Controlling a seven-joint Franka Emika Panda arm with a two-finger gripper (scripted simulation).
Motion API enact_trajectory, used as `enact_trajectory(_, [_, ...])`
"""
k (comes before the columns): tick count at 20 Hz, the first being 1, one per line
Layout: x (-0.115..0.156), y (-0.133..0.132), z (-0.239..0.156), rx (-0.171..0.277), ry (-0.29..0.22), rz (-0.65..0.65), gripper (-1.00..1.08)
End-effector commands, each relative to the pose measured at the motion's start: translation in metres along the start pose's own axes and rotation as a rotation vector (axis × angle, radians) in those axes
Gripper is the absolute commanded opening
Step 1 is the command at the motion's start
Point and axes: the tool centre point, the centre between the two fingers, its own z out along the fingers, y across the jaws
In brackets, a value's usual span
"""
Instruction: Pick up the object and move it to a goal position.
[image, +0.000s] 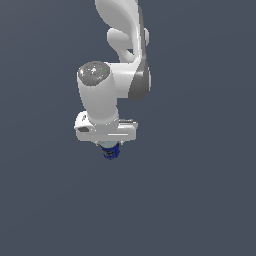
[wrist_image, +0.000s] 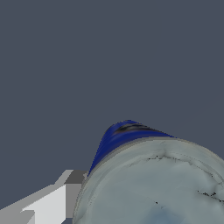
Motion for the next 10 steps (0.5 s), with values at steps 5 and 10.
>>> enact_trajectory(5, [-0.01, 0.025, -0.03, 0.0, 0.004, -0.001, -1.0])
enact_trajectory(10, [-0.011, 0.03, -0.035, -0.001, 0.004, -0.001, -1.0])
